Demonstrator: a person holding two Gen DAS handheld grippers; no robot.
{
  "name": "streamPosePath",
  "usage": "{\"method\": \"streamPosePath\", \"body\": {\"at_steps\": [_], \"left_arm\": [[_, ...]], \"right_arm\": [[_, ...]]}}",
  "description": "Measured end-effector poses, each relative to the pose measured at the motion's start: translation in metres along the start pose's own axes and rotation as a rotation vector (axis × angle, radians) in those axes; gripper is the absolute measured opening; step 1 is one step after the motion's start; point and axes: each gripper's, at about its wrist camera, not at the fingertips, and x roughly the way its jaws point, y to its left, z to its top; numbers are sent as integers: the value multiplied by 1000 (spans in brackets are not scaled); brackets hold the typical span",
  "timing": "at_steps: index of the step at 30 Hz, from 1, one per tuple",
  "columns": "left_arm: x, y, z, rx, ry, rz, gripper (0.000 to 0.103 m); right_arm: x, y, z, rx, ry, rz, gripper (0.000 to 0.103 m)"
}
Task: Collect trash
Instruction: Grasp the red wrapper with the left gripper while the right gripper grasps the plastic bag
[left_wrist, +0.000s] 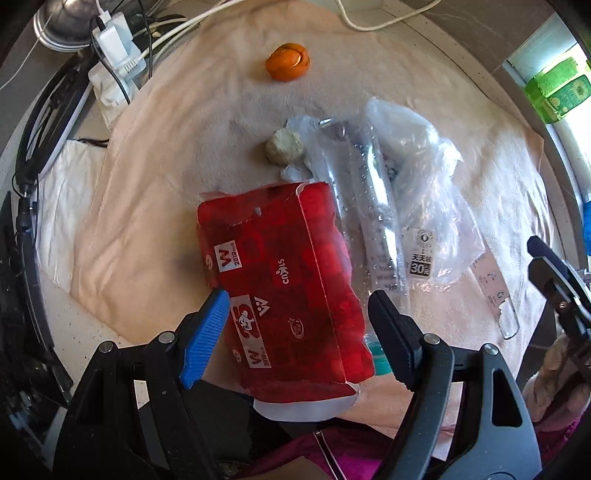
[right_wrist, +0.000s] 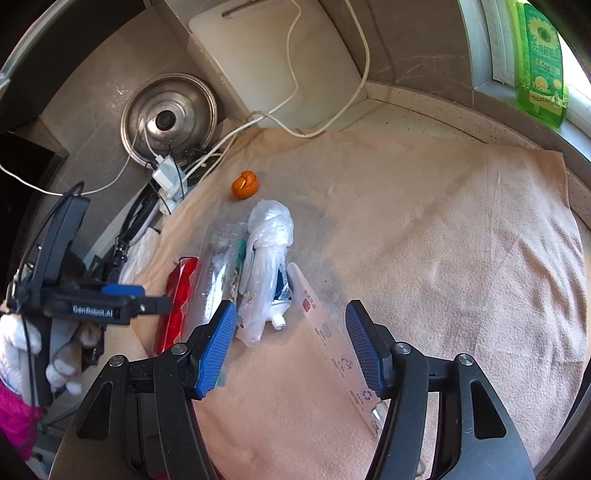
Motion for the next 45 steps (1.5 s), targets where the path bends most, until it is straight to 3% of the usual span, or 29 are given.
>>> {"method": "streamPosePath", "body": {"at_steps": [11, 13, 18, 27, 31, 34, 37, 40, 41, 43, 45], "left_arm": [[29, 36, -11, -88, 3, 34, 80], [35, 46, -13, -134, 12, -13, 87], [41, 63, -18, -240, -2, -174, 87], [34, 76, -22, -309, -75, -293, 54], [22, 69, -23, -303, -105, -333, 41], [13, 68, -20, -284, -122, -357, 34], [9, 56, -18, -251, -129, -367, 32], [12, 46, -19, -227, -124, -344, 27], [14, 43, -17, -222, -120, -340, 24], [16, 42, -17, -229, -118, -352, 20], [13, 39, -18, -211, -126, -346, 16]], "right_arm": [[24, 13, 21, 9, 37, 59, 61], [31, 13, 24, 21, 51, 73, 61], [52, 10, 35, 80, 92, 128, 61], [90, 5, 51, 158, 147, 160, 60], [101, 6, 54, 172, 168, 167, 54], [108, 4, 55, 181, 180, 163, 48], [113, 1, 55, 189, 187, 154, 44], [118, -1, 55, 187, 197, 134, 43], [120, 0, 55, 182, 199, 128, 40], [123, 1, 55, 167, 207, 110, 20], [123, 0, 54, 164, 204, 105, 16]]}}
